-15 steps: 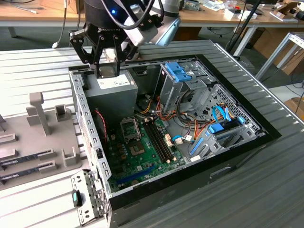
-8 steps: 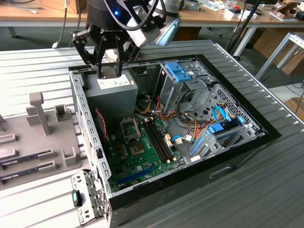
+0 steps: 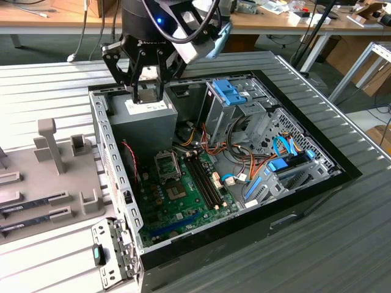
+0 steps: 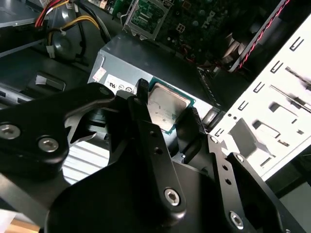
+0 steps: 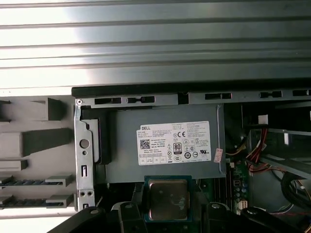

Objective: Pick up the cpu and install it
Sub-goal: 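Pick up the cpu and move it towards the insertion slot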

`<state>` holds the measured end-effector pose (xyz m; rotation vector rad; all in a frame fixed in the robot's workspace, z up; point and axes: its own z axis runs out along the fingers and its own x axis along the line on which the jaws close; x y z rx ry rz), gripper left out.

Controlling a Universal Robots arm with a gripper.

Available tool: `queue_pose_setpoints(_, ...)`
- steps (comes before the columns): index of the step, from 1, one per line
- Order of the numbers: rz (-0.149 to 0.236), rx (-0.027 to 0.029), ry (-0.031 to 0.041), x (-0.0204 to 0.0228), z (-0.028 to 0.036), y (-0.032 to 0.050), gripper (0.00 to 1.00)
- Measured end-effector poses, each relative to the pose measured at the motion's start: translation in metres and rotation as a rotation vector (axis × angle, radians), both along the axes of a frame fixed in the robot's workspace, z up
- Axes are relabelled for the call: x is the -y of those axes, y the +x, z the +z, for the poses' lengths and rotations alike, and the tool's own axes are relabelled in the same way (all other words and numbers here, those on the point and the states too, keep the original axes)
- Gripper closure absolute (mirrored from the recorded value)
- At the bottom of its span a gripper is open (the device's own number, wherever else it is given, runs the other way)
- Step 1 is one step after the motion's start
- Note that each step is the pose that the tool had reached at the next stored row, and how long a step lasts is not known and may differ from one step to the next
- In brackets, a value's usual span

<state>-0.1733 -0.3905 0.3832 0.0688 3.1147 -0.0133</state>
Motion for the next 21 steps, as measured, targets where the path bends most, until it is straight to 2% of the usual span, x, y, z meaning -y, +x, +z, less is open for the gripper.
queue_pose_setpoints(21,0.000,0.0000,0.0000,0.0043,-0.0018,0.0145,0.53)
